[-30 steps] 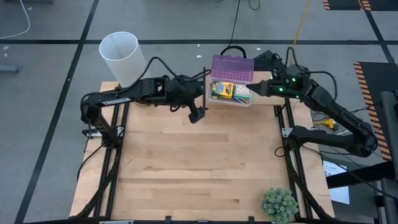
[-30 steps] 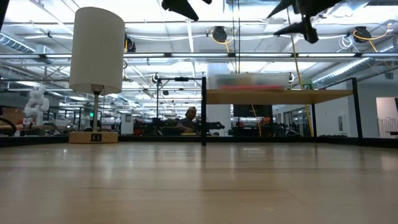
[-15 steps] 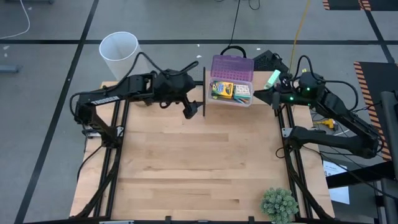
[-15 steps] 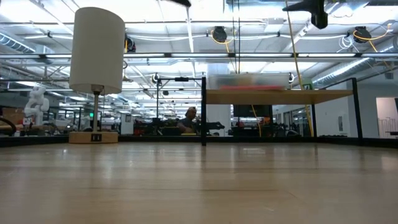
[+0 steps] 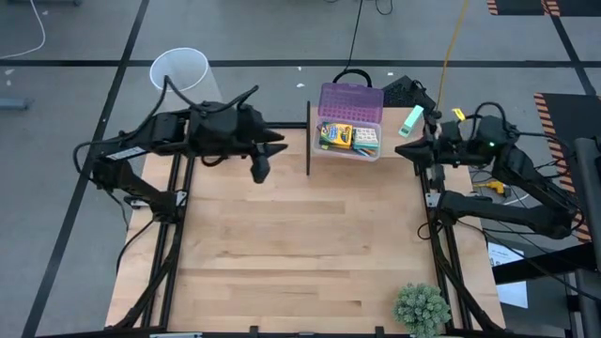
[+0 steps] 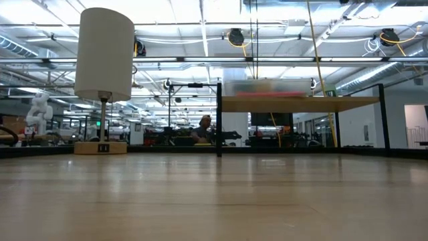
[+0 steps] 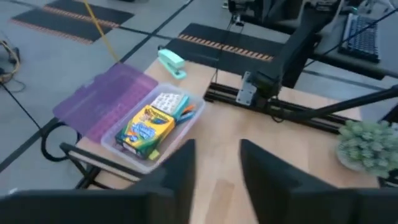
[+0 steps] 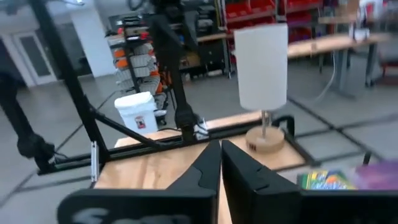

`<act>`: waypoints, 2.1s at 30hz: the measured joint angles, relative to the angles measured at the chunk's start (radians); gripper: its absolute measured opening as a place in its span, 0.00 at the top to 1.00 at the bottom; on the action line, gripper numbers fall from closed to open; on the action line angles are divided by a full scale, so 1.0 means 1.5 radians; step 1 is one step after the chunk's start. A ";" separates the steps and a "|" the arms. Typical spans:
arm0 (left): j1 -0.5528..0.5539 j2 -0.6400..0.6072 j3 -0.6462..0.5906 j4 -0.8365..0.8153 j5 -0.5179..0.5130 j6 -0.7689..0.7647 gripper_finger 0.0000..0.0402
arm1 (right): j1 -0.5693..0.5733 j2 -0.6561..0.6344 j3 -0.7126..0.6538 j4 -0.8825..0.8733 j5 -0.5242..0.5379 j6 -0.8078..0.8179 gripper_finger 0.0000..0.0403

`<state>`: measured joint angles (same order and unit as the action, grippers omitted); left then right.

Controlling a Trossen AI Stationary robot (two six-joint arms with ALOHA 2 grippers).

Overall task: Pick & place school supplies into a supply box
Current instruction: Return to Home Position

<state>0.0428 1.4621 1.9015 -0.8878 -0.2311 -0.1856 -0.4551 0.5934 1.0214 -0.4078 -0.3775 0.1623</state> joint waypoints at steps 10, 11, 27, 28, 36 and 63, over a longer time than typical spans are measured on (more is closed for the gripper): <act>-0.015 -0.016 -0.020 0.010 -0.009 0.037 0.99 | 0.000 -0.052 0.000 -0.019 -0.011 -0.118 1.00; -0.012 -0.016 -0.032 0.022 -0.009 0.044 0.99 | -0.001 -0.056 0.000 -0.024 -0.011 -0.127 1.00; -0.010 -0.092 -0.350 0.368 0.020 0.075 0.99 | -0.001 -0.091 -0.057 0.011 -0.012 -0.189 1.00; -0.010 -0.102 -0.368 0.380 0.026 0.075 0.99 | -0.001 -0.095 -0.071 0.028 -0.013 -0.189 1.00; 0.023 -0.202 -0.558 0.515 0.098 0.100 1.00 | 0.000 -0.148 -0.204 0.108 -0.039 -0.192 1.00; 0.014 -0.321 -0.749 0.525 0.021 0.112 0.99 | 0.106 -0.277 -0.602 0.463 0.048 -0.165 1.00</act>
<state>0.0645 0.9806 0.7776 -0.1004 -0.1989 -0.0180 -0.2962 0.1776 0.1190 0.2871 -0.3062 -0.0851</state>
